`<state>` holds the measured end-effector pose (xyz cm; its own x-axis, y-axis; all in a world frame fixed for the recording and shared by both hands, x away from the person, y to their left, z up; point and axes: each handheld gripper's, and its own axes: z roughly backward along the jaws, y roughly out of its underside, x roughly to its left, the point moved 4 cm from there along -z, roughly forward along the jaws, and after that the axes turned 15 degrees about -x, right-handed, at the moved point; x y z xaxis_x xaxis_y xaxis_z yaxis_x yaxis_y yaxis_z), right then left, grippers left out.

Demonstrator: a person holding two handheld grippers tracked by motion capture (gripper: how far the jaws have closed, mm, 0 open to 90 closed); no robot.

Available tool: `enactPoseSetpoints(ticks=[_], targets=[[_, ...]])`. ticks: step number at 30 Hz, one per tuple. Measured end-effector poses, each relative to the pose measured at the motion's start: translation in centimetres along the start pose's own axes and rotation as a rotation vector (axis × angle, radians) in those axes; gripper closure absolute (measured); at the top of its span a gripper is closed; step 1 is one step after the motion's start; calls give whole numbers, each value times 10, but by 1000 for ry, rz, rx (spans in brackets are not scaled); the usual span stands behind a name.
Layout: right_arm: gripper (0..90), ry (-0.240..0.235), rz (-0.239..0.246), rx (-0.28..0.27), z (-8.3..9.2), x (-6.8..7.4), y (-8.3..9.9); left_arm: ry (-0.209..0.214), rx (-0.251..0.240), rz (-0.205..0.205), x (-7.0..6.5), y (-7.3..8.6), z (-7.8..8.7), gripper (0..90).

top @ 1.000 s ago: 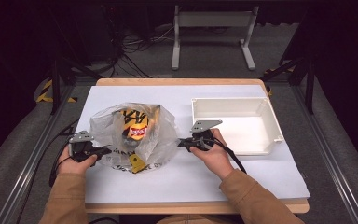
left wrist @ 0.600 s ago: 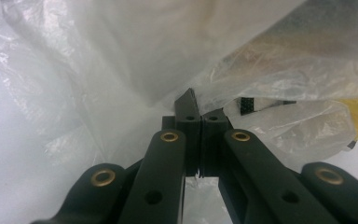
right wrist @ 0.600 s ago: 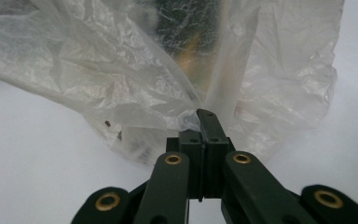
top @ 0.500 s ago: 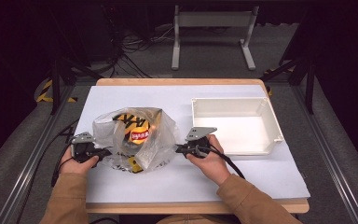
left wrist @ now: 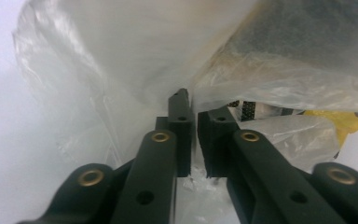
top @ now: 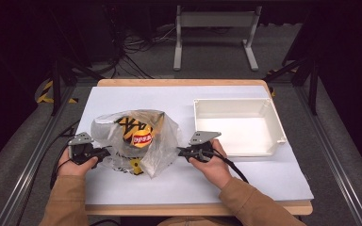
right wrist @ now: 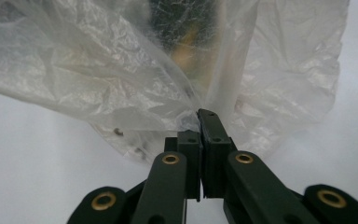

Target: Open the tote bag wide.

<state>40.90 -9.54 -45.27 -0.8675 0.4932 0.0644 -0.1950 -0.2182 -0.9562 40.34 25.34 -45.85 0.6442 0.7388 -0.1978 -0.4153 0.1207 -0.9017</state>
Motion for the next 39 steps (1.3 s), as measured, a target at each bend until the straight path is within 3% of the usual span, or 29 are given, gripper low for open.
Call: enactPoseSetpoints(ticks=[5,8,13,15,19,24,26,31,39], targets=[[851,-13,-12,-47,9,-1,-6,-4,-75,-4,-4,-11,11,707],[827,-14,-16,-62,11,1,-10,-17,-91,-11,-6,-15,17,624],[696,-15,-28,-91,15,3,-18,-33,-124,-29,-11,-25,33,437],[664,-13,-30,-97,16,3,-20,-41,-130,-35,-12,-28,38,409],[549,-36,-43,-122,24,5,-29,-66,-162,-48,-15,-37,52,265],[486,-54,-44,-149,36,8,-38,-93,-218,-63,-22,-52,71,186],[469,-58,-46,-156,41,9,-40,-101,-218,-71,-22,-56,76,157],[428,-66,-57,-179,53,9,-45,-143,-267,-65,-22,-64,90,116],[409,-74,-88,-217,70,3,-48,-132,-363,-87,-26,-76,107,80]])
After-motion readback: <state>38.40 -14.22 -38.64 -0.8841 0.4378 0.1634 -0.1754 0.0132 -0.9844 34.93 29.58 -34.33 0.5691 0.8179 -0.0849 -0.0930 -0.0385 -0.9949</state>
